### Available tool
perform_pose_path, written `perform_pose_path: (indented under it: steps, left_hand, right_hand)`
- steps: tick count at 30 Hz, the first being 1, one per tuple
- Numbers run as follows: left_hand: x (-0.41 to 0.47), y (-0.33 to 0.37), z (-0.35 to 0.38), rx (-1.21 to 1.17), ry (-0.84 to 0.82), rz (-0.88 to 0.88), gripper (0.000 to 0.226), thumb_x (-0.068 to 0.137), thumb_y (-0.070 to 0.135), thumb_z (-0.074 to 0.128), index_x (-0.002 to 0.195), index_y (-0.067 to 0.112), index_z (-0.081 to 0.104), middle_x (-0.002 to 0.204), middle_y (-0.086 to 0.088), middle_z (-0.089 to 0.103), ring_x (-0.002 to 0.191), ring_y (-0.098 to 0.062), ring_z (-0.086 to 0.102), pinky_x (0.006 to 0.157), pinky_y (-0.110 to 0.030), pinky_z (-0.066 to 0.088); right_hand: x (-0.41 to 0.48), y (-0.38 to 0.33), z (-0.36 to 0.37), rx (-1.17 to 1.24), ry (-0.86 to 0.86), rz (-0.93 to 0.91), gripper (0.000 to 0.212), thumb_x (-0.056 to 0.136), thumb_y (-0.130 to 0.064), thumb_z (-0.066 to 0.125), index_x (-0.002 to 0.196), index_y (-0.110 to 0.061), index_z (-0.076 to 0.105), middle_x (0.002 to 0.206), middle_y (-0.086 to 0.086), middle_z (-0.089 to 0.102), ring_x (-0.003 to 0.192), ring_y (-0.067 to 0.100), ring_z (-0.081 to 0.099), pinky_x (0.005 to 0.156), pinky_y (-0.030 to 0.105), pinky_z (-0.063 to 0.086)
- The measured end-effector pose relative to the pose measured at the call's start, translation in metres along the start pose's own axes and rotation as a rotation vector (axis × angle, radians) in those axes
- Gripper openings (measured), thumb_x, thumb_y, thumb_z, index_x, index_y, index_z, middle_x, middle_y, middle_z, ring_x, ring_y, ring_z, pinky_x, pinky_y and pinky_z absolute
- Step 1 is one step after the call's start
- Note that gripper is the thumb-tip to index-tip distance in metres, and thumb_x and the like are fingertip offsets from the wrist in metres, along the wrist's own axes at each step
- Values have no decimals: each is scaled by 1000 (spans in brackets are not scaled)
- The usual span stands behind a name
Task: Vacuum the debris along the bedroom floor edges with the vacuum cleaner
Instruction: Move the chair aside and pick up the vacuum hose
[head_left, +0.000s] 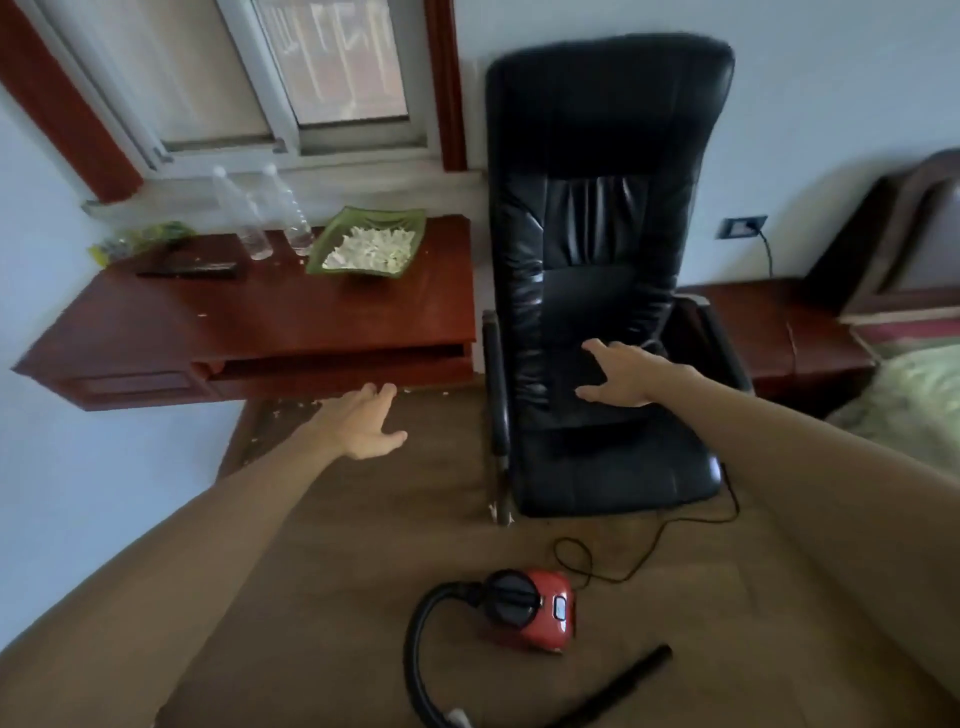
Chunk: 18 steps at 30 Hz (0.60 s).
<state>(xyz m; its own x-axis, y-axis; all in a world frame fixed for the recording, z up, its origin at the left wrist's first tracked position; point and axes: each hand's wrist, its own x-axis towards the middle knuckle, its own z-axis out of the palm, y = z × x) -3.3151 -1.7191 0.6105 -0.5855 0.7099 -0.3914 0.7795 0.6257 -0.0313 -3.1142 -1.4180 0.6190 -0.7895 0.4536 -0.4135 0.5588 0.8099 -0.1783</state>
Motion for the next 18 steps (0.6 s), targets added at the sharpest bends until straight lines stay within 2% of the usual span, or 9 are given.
perform_pose_path:
  steps: [7, 11, 13, 18]
  left_hand:
    - [64, 82, 76, -4, -168, 261, 77, 93, 56, 51, 151, 15, 22, 144, -13, 42, 123, -30, 51, 94, -44, 50]
    - [72, 128, 134, -8, -242, 318, 72, 92, 56, 52, 146, 15, 28, 142, -13, 43, 123, -34, 52, 92, -43, 48]
    - [72, 143, 171, -1, -302, 342, 71, 91, 57, 52, 144, 16, 30, 138, -12, 46, 121, -34, 53, 91, -43, 47]
    - [70, 173, 271, 63, -452, 382, 70, 91, 54, 52, 144, 15, 28, 140, -13, 43, 128, -36, 48, 100, -46, 41]
  right_hand:
    - [-41, 62, 104, 98, -98, 235, 86, 91, -56, 59, 156, -20, 15, 144, 13, 43, 130, 37, 46, 99, 49, 47]
    - [-58, 96, 177, 157, -194, 334, 73, 95, -39, 57, 153, -24, 17, 142, 10, 44, 132, 35, 45, 100, 47, 45]
    - [-64, 109, 213, 170, -237, 360, 76, 92, -42, 57, 153, -25, 17, 148, 10, 41, 134, 34, 43, 102, 49, 44]
    - [-70, 139, 309, 215, -363, 401, 80, 89, -55, 60, 153, -24, 20, 148, 10, 41, 134, 33, 42, 102, 49, 44]
